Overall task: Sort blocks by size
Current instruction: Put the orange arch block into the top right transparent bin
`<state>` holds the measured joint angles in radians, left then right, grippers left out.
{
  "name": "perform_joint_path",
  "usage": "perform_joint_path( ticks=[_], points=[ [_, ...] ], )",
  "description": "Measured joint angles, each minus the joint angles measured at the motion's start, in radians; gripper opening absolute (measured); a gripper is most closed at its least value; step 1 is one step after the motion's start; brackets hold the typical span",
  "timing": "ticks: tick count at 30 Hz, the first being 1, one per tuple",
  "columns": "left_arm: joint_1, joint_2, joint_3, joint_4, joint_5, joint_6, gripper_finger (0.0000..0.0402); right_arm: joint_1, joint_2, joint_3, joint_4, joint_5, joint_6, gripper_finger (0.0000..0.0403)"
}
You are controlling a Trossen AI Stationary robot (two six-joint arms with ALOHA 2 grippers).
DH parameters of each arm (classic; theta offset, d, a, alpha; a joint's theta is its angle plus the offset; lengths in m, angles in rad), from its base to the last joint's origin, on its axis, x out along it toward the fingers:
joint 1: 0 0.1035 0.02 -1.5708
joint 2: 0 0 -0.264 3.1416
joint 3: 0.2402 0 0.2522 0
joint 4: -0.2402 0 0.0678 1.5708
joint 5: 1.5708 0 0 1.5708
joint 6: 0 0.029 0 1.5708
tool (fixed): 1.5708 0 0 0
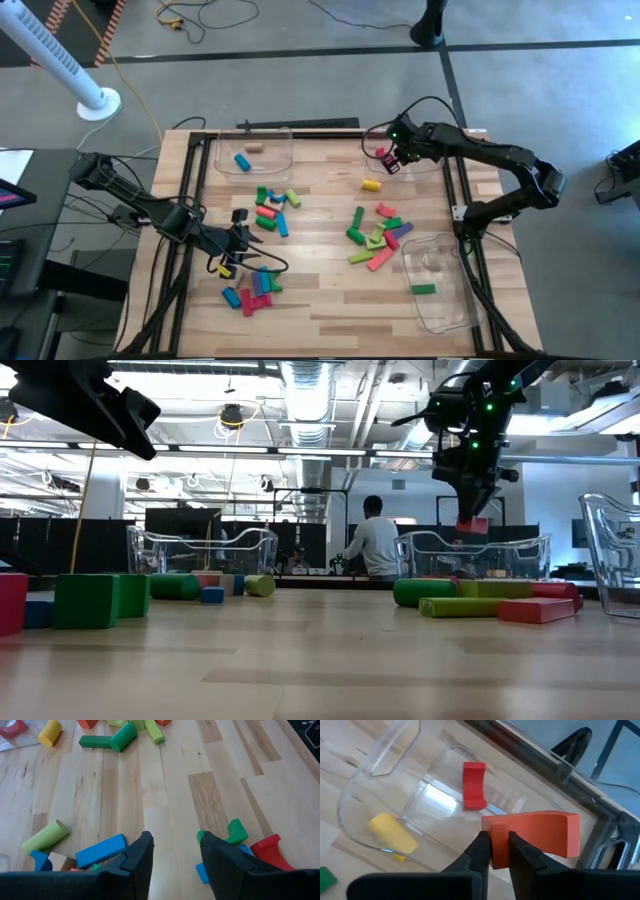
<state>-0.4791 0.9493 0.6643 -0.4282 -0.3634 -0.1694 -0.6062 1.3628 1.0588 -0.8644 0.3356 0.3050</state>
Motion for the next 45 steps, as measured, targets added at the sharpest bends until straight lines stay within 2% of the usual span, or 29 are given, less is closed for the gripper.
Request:
perform_joint_path(
  ticks=[6, 13, 19, 33, 40, 45],
  points=[
    [0.000, 0.000, 0.000, 0.000, -0.001, 0.000, 0.0155, -0.019, 0.019, 0.000, -0.001, -0.042, 0.000, 0.0077],
    [0.000, 0.000, 0.000, -0.001, -0.003, 0.000, 0.0155, -0.032, 0.167, 0.000, -0.017, -0.053, -0.027, 0.0077],
    [0.000, 0.000, 0.000, -0.006, -0.003, -0.003, 0.0155, -0.041, 0.244, 0.000, 0.046, -0.060, -0.050, 0.0077],
    [0.000, 0.000, 0.000, -0.007, -0.003, -0.012, 0.0155, -0.076, 0.234, 0.000, 0.057, -0.134, -0.051, 0.0077],
    [0.000, 0.000, 0.000, -0.007, -0.003, -0.014, 0.0155, -0.075, 0.234, 0.000, 0.057, -0.207, -0.062, 0.0078],
    [0.000, 0.000, 0.000, -0.007, -0.003, -0.013, 0.0155, -0.075, 0.234, 0.000, 0.058, -0.208, -0.068, 0.0108]
  ],
)
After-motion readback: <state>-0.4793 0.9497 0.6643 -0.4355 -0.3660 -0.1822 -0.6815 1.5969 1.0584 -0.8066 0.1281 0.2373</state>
